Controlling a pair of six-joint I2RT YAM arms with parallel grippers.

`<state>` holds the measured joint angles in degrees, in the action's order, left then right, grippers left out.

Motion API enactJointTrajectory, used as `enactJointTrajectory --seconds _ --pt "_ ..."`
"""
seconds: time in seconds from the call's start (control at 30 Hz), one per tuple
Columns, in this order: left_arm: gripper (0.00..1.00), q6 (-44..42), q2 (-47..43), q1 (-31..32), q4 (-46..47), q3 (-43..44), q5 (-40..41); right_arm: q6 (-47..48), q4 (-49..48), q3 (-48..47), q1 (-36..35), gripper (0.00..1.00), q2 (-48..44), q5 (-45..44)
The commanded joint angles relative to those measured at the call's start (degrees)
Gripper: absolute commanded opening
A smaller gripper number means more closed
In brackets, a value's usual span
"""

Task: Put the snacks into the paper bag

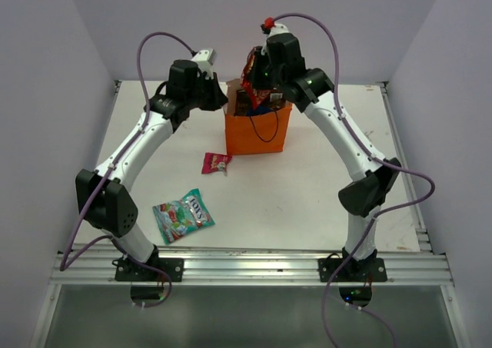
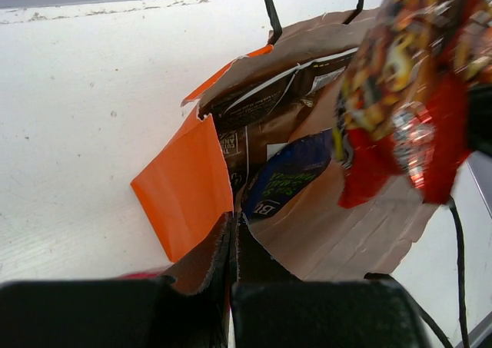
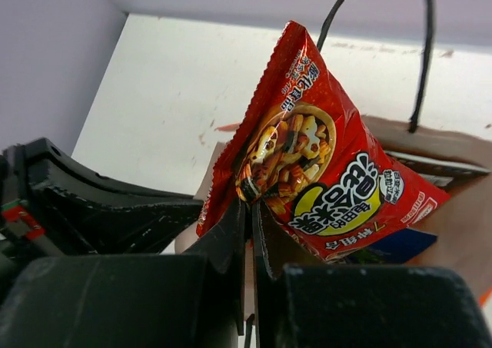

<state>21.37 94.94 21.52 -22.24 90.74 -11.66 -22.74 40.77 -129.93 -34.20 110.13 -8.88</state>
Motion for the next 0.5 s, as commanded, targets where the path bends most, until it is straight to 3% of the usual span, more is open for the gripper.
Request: enactJointTrajectory --seconds 0.0,0.03,0.1,0.13,0.17,0.3,0.47 --pt "0.0 -1.59 -3.0 -0.25 1.15 0.05 0.41 -3.97 -5.79 1.78 -0.17 0.0 -1.49 6.51" --pt "0.0 -1.59 -3.0 -0.16 1.23 0.05 0.41 -4.24 -5.88 2.65 -0.17 0.0 -1.84 6.95" --pt "0.0 -1.5 -2.92 -0.25 1.23 0.05 0.41 -4.42 -5.79 5.03 -0.17 0.16 -3.16 7.13" --pt "0.0 -1.59 -2.91 -0.25 1.23 0.05 0.32 -4.16 -5.71 5.56 -0.17 0.3 -3.6 7.48" --pt "0.0 -1.5 -2.83 -0.25 1.32 0.05 0.15 -3.8 -5.53 6.09 -0.17 0.5 -4.04 8.09" --pt "0.0 -1.06 -2.3 -0.25 1.58 0.14 -0.29 0.32 -2.2 3.11 -1.39 0.59 -4.74 8.01" --pt "0.0 -0.97 -2.04 -0.16 1.67 0.32 -0.21 12.53 6.15 -1.38 -8.06 0.6 -6.85 11.86"
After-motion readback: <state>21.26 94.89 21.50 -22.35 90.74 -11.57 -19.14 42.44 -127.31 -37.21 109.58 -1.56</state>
